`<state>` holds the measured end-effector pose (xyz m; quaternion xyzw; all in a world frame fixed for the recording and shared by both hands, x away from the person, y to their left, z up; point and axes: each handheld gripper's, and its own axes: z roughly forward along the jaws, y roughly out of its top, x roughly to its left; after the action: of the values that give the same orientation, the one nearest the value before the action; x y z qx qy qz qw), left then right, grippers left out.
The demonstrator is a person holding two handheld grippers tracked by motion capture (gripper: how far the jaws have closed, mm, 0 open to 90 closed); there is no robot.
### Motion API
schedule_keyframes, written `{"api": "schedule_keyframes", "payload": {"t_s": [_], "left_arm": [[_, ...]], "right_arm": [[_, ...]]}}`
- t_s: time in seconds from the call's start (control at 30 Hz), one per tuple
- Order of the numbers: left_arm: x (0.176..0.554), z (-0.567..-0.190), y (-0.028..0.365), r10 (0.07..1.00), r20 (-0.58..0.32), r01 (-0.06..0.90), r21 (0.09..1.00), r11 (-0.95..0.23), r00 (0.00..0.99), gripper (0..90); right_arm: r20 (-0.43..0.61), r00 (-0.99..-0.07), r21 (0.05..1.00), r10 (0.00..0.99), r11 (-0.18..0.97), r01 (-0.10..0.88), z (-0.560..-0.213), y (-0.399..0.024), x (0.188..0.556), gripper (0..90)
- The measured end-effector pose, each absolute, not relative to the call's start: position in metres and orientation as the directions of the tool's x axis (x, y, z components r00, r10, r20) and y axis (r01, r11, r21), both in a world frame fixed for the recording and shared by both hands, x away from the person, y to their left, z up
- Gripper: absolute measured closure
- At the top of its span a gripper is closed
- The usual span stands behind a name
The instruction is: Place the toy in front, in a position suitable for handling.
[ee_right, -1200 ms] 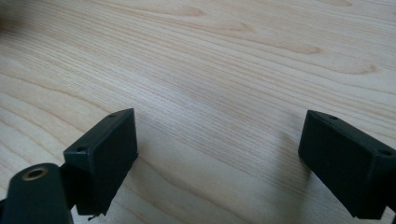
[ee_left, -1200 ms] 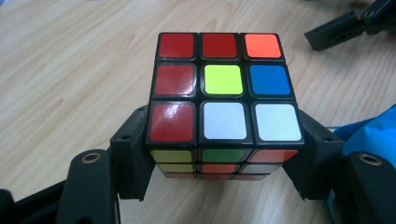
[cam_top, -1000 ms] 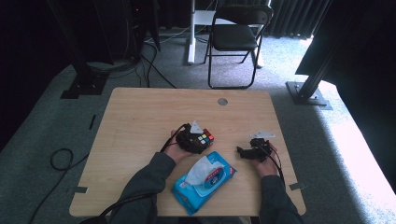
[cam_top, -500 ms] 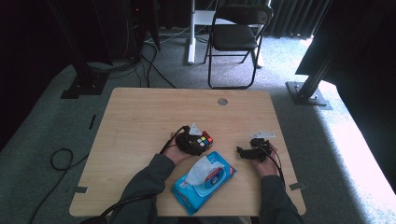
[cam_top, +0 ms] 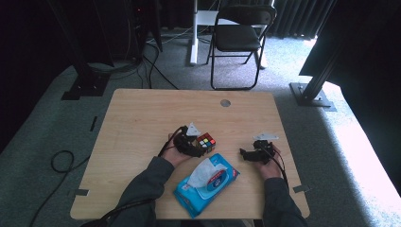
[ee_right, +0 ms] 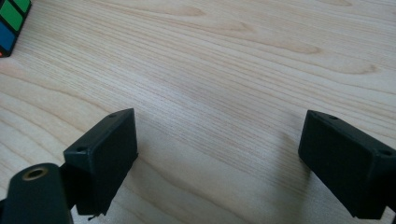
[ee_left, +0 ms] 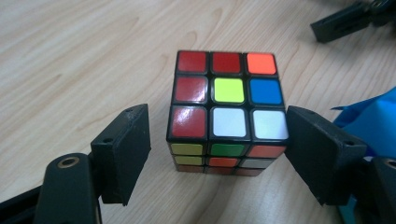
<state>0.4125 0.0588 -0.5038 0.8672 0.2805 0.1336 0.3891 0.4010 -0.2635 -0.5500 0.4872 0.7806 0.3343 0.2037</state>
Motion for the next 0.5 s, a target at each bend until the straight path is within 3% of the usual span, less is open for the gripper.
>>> {"api": "schedule_keyframes", "payload": {"t_s": [0.3, 0.5], "left_arm": [[0.402, -0.491, 0.068, 0.603, 0.006, 0.380, 0.772, -0.510, 0.798, 25.7], [0.392, -0.484, 0.075, 0.591, -0.022, 0.389, 0.773, -0.501, 0.806, 32.5]], "right_arm": [[0.008, -0.442, 0.720, 0.897, 0.302, 0.625, -0.550, -0.263, 0.401, 11.4], [0.008, -0.442, 0.721, 0.897, 0.301, 0.624, -0.550, -0.263, 0.401, 11.4]]}}
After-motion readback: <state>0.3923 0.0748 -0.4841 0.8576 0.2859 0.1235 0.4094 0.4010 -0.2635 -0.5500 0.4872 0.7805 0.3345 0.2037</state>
